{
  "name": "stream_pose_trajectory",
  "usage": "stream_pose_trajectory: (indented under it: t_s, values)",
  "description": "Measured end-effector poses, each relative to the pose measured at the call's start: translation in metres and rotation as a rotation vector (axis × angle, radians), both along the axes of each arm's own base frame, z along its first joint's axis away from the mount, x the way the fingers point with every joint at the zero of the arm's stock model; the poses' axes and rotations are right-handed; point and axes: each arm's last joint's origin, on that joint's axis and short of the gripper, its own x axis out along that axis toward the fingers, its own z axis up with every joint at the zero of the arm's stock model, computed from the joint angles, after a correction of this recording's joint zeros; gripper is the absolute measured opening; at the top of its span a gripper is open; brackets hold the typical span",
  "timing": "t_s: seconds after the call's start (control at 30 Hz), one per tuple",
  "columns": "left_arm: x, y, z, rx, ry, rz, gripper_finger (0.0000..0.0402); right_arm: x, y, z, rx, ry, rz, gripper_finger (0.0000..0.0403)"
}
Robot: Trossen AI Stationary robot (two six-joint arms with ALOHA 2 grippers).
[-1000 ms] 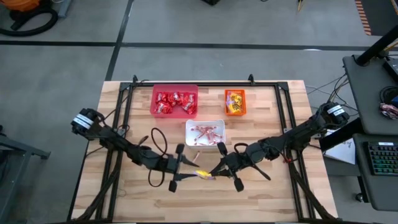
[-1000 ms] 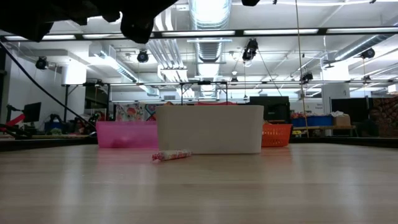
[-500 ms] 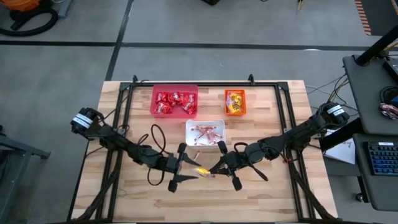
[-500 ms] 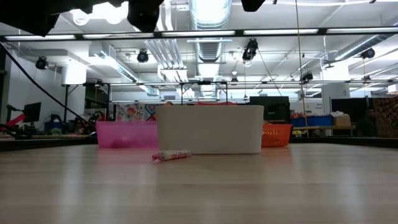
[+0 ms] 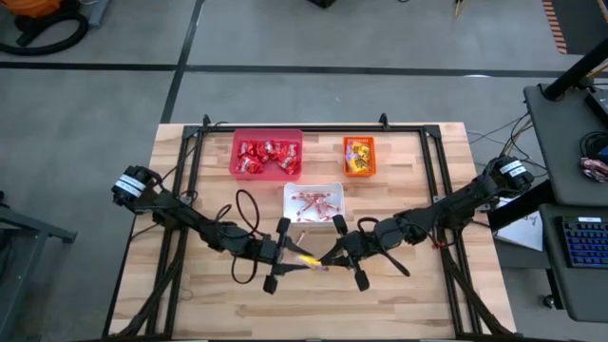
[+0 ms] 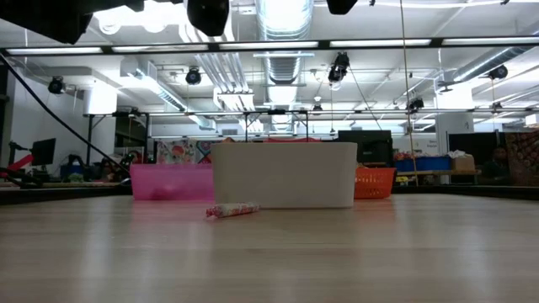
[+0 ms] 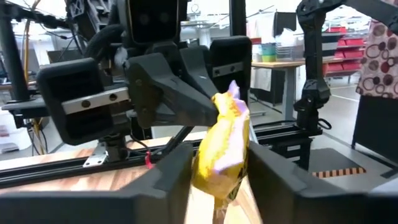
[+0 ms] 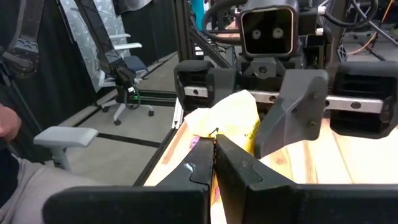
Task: Sort candy
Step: Put the yellow candy into the orange bin
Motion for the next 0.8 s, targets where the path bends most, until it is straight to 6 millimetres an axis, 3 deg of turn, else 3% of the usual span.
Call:
stream_pose_trajectory:
  t_s: [0.2,0.4,0.63,0.8]
  values:
    - [0.000,0.000,0.000,-0.020,0.007,-0.001,0.0013,0.000,0.001,0.001,-0.008,-0.010,0.004,0.0017]
    - [0.000,0.000,-0.005,-0.067,0.075,0.048,0.0019,-0.003,-0.001,0.006,-0.005,-0.019,-0.011,0.0083]
    - [-0.001,0.003,-0.010,-0.121,0.126,0.146,0.0006,-0.004,-0.006,-0.001,-0.007,0.068,-0.159,0.0175]
    - [-0.001,0.006,-0.013,-0.132,0.145,0.232,0.0005,-0.009,-0.011,-0.004,-0.019,0.141,-0.277,0.0209]
